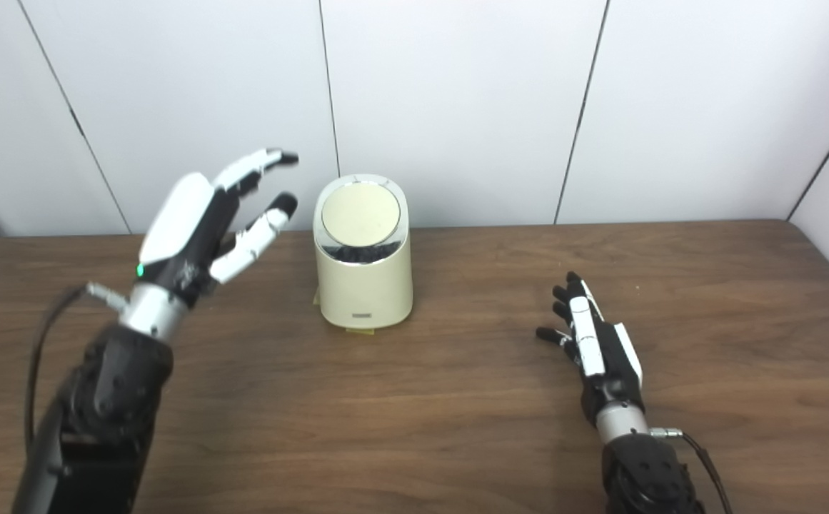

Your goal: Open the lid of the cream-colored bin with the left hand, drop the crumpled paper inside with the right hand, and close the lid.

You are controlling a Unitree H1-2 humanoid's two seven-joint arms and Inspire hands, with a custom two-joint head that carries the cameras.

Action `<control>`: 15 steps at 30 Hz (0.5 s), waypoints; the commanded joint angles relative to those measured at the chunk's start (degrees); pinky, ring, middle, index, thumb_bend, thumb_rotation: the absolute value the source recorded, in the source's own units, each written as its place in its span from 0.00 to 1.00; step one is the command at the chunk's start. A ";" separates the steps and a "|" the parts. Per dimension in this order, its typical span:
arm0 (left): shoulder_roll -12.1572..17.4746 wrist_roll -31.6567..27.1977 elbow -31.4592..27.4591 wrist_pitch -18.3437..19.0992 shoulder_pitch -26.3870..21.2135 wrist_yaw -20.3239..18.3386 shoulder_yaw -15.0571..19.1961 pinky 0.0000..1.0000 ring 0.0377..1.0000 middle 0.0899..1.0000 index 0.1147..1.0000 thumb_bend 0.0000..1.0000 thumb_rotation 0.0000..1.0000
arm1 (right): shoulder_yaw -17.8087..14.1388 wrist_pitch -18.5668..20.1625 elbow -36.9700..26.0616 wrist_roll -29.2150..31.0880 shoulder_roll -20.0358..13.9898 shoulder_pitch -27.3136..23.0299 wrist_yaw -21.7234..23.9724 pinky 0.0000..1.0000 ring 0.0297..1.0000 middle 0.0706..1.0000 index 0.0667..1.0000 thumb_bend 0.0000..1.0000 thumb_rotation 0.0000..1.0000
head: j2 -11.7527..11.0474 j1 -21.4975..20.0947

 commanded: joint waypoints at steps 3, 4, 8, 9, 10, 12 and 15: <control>-3.26 -9.07 -3.33 2.56 1.58 3.02 4.81 0.93 0.95 0.93 0.90 0.43 0.97 | -0.01 -3.39 -2.22 0.85 0.57 -0.43 0.90 0.90 0.94 0.92 0.94 0.59 0.98 | 0.23 -0.27; -4.48 -11.80 -3.80 3.74 2.86 3.35 6.14 0.93 0.95 0.93 0.90 0.44 0.98 | 0.18 -3.88 -2.61 0.74 0.51 -0.29 1.12 0.90 0.94 0.92 0.94 0.60 0.98 | 0.34 -0.25; -7.18 -18.98 -5.50 5.93 8.32 4.38 8.90 0.98 0.95 0.93 0.89 0.43 0.99 | 0.03 -4.50 -4.63 2.33 1.04 0.19 1.92 0.93 0.96 0.94 0.95 0.60 0.99 | 0.48 0.05; -7.29 -19.85 -5.82 6.15 9.36 4.51 9.03 0.99 0.95 0.94 0.90 0.42 1.00 | -0.07 -4.62 -4.99 2.77 1.19 0.25 2.11 0.95 0.97 0.95 0.95 0.60 1.00 | 0.48 0.05; -7.78 -21.93 -5.92 6.28 10.59 4.70 9.69 1.00 0.96 0.94 0.91 0.41 1.00 | -0.24 -4.71 -5.48 3.17 1.50 0.30 2.07 0.96 0.98 0.96 0.95 0.59 1.00 | 0.48 0.05; -9.20 -26.85 -5.81 5.82 12.99 5.42 11.42 1.00 0.98 0.97 0.95 0.39 1.00 | -0.55 -4.27 -6.99 3.96 2.11 0.49 1.86 0.97 0.98 0.96 0.94 0.58 1.00 | 0.60 0.14; -11.27 -31.95 -5.85 5.47 16.05 6.92 13.51 1.00 0.99 0.98 0.98 0.40 1.00 | -1.10 -3.93 -9.08 5.11 2.68 0.95 1.76 0.96 0.98 0.96 0.94 0.57 1.00 | 0.70 0.41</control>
